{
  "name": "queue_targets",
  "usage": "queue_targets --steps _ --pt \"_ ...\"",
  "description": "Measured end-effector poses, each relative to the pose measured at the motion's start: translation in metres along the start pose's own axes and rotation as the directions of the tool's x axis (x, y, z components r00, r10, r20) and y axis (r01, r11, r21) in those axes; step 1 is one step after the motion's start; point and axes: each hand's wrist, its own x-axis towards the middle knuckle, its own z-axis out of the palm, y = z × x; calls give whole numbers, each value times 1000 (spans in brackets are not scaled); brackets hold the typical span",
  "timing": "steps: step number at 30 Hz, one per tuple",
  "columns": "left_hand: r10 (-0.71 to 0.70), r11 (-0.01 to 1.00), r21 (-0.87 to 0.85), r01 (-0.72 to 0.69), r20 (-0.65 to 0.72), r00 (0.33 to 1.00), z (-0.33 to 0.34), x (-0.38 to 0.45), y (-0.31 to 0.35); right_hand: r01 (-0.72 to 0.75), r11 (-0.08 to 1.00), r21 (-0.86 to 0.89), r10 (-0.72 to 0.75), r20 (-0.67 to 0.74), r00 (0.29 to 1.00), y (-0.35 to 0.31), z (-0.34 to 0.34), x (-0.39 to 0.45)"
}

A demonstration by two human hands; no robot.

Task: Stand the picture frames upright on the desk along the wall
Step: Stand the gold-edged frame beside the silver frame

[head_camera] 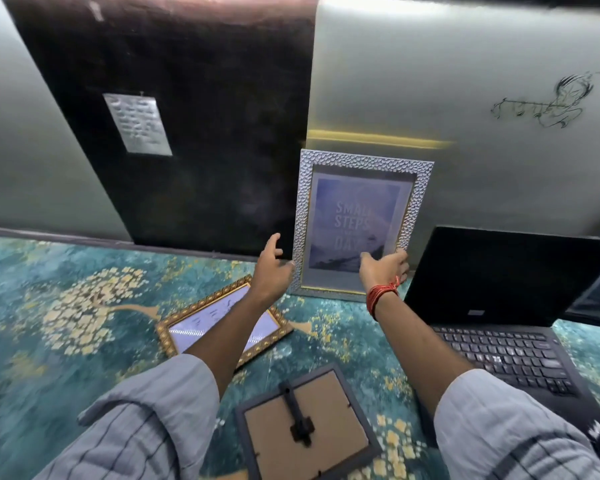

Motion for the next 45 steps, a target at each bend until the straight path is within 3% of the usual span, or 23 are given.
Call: queue_targets --steps 3,7,9,11,13,17,20,24,27,30,33,35,38,41,43,45 --pt "-75 997 -4 75 -46 996 -26 -36 -20 61 997 48 -69 192 979 12 8 -39" --pt "-283 959 -31 282 -153 947 -74 -81 -59 184 981 -63 -119 556 823 19 32 -91" --pt "-397 917 -57 395 -245 885 -90 -96 -82 285 939 -192 -98 646 757 25 48 -102" --pt "-504 853 -29 521 -304 808 -107 -108 -106 387 862 -328 -63 687 724 29 69 -111" --pt "-551 811 31 585 -299 779 -117 -112 -124 454 773 -443 -14 704 710 33 85 -115" --pt "-559 818 8 575 -221 799 -125 -100 -156 560 598 -573 7 703 712 50 115 -125" --pt "-565 820 -29 571 -201 801 -127 -96 -157 549 593 -589 -23 669 743 59 128 -127" --pt "-555 830 -56 555 -187 811 -127 -98 -158 374 795 -478 -29 586 810 57 133 -113" --pt "-581 814 -109 571 -179 794 -133 -100 -149 156 981 -120 -78 491 868 43 128 -112" --pt "-653 755 -233 613 -180 736 -144 -95 -138 132 977 168 -200 497 845 16 122 -119" --pt "-739 662 -384 644 -187 648 -152 -93 -127 272 931 245 -360 481 799 -10 116 -128" --pt "-667 745 -259 615 -282 690 -155 -95 -124 379 877 295 -479 472 740 -26 111 -130" --pt "-335 935 -35 353 -417 845 -168 -89 -116 512 781 357 -621 534 574 -55 102 -130" --pt "-136 991 -43 129 -300 944 -182 -68 -99 557 740 377 -645 632 429 -77 99 -128" --pt "-131 987 -121 108 -206 970 -185 -53 -88 523 758 390 -624 666 407 -83 97 -127" --pt "-162 969 -218 117 -204 965 -181 -44 -84 479 785 392 -606 648 462 -82 98 -125"
